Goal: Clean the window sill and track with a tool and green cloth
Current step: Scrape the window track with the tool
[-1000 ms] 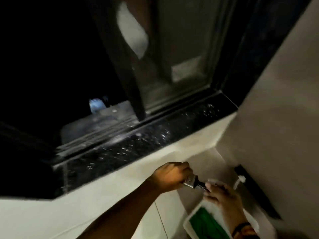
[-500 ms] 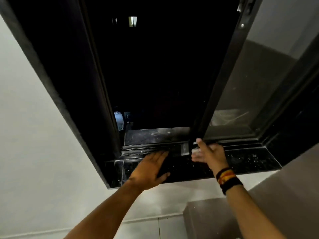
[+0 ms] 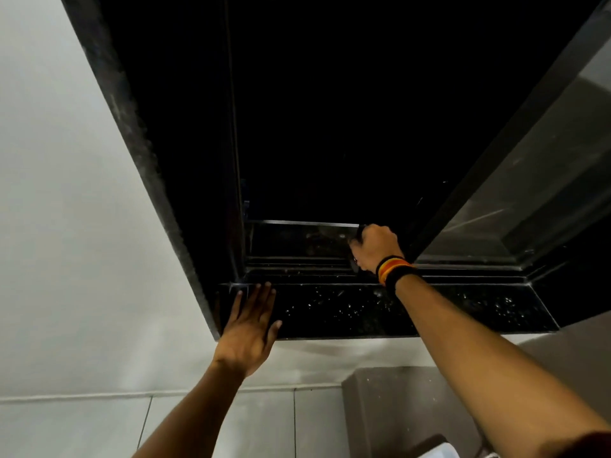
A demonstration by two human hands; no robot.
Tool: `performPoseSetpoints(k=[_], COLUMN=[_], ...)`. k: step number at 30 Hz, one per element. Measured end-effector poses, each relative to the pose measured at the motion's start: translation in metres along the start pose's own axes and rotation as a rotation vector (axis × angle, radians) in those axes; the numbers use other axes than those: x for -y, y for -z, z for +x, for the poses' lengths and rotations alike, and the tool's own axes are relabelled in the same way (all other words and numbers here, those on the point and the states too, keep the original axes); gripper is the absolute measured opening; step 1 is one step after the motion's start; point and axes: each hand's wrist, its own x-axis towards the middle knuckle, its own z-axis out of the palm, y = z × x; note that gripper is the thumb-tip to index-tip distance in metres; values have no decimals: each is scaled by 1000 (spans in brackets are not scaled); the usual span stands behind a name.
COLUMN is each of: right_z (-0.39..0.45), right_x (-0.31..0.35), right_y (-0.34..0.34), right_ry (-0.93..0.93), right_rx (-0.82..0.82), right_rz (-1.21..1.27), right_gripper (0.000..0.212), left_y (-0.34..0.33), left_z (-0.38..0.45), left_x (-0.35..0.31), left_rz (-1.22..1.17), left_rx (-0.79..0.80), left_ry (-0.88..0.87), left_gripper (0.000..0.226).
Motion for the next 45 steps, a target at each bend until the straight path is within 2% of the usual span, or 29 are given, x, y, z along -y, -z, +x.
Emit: performPoseSetpoints(k=[2, 3, 5, 7, 8, 10, 11, 14, 16, 18, 21, 23, 24, 26, 29, 30, 31, 33, 35, 36, 39, 42, 44, 45], right_z=[4, 4, 7, 7, 4, -4, -10, -13, -3, 7, 11, 0, -7, -14, -5, -2, 0, 3, 1, -5, -18, -10, -2, 2], right_x=[3, 0, -11, -18, -15, 2, 15, 56, 68, 59, 34, 43, 57, 83, 104, 99, 90, 69, 63, 69, 108, 128, 114, 101], right_y=[6, 14, 34, 43, 41, 22, 10, -23, -25, -9, 14, 5, -8, -38, -44, -35, -25, -4, 3, -2, -39, -54, -42, -33], right_ry=[-78, -102, -104, -108, -117, -125, -104, -145, -161, -141, -73, -19, 12, 57, -114, -124, -86, -1, 10, -10, -57, -172, -186, -165], right_rx=[67, 63, -38, -179, -195, -82, -1, 143, 129, 61, -97, -87, -30, 84, 172, 134, 57, -75, -67, -13, 150, 142, 73, 9], right_rz=[303, 364, 211, -129, -238, -301, -226, 390, 571, 476, -46, -254, -211, 52, 577, 602, 521, 218, 26, 26, 336, 717, 779, 677], right_gripper=[41, 43, 46, 44, 40, 38, 38, 40, 39, 39, 35, 30, 30, 36, 41, 39, 37, 33, 28, 28, 39, 35, 27, 28], left_y=[-2, -3, -5, -6, -6, -5, -5, -3, -2, -3, -8, -9, -9, -7, -7, -8, -8, -8, -9, -9, -7, -6, -6, -7], left_z=[-1, -2, 0, 3, 3, 2, 2, 2, 1, 1, 1, 0, 1, 2, 0, 0, 0, 1, 1, 0, 1, 0, 0, 0], left_x=[-1, -1, -1, -2, -3, -4, -4, -6, -8, -9, -9, -10, -10, -11, -12, -12, -12, -12, -13, -14, -12, -13, -13, -13], left_rz=[-26, -31, -32, -34, -34, -30, -25, -22, -35, -43, -70, -89, -87, -76, -81, -88, -89, -74, -81, -76, -67, -79, -102, -106], left_rx=[-47, -57, -66, -62, -57, -54, -57, -70, -75, -85, -79, -61, -63, -76, -64, -55, -54, -69, -73, -68, -76, -67, -64, -64], left_ry=[2, 4, 18, 46, 58, 79, 86, 104, 116, 142, 208, 217, 219, 228, 250, 251, 251, 251, 249, 241, 235, 227, 234, 239], left_gripper=[64, 62, 62, 63, 64, 65, 66, 66, 67, 67, 69, 70, 70, 70, 71, 71, 71, 70, 69, 69, 69, 69, 70, 70])
